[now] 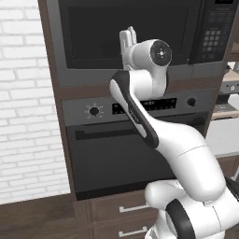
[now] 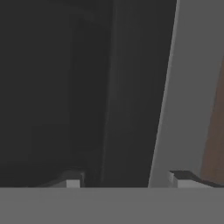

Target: Pick the eggplant from the sink and place it in the bowl. Then pick the bowl and place it in the microwave. Then close the microwave door and press the start button.

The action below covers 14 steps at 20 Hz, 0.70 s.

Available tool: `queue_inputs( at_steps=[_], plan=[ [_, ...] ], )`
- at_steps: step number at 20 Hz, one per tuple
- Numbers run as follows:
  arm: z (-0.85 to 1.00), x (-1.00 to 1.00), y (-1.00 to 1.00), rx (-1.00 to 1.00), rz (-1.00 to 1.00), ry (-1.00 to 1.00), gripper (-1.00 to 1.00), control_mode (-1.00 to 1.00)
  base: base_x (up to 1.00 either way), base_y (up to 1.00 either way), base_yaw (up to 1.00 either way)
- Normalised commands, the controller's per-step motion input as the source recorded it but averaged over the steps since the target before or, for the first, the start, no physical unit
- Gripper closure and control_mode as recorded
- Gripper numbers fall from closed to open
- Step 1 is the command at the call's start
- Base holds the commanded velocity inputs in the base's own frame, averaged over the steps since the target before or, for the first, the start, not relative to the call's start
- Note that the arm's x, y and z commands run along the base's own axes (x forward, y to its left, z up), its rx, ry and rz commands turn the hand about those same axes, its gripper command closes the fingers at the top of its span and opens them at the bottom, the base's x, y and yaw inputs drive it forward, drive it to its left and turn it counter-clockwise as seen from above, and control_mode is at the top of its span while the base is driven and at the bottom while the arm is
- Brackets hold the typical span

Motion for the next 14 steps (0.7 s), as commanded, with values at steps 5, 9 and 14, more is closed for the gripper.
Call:
queue_inputs(
  at_steps=[5,9,14],
  plan=[
    [-0.03,0.28,0.02,0.0,0.01,0.0,-1.0,-1.0,0.0,0.0,0.0],
    [-0.16,-0.3,-0.37,0.0,0.0,-0.01,-1.0,-1.0,0.0,0.0,0.0],
    [-0.14,-0.94,-0.92,0.06,-0.04,-0.06,-1.0,-1.0,0.0,0.0,0.0]
  ],
)
